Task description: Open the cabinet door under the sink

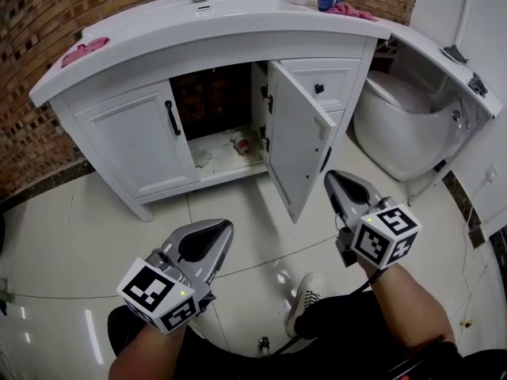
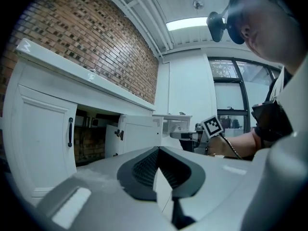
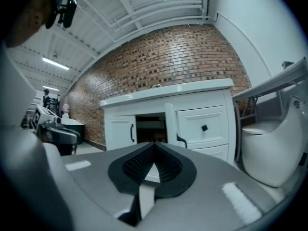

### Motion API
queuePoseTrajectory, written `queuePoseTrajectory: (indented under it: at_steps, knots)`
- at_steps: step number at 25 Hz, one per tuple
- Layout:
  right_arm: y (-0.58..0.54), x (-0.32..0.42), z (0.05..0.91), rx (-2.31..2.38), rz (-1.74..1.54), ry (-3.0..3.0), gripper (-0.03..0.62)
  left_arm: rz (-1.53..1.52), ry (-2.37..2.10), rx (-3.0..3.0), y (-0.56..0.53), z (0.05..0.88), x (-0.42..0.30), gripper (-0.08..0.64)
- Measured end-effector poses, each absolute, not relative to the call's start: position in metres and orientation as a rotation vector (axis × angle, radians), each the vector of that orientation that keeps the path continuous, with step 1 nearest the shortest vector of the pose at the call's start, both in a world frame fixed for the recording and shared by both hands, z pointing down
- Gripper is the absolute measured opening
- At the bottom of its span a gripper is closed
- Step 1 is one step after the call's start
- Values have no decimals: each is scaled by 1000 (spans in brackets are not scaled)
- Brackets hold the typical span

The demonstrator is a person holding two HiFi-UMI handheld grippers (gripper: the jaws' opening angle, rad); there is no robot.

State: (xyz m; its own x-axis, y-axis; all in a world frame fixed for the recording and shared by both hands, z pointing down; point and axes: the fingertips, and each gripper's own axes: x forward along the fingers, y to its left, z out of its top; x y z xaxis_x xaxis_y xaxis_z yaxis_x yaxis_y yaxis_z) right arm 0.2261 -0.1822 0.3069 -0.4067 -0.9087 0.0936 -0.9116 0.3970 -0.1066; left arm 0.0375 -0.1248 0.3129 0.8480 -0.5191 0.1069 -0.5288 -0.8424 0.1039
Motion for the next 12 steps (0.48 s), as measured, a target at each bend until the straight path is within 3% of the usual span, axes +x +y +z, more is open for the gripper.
queuePoseTrajectory:
  at_steps: [12]
  knots:
    - [-118, 104, 304, 1192, 284, -2806, 8, 113, -994, 2835, -97, 313, -34, 6]
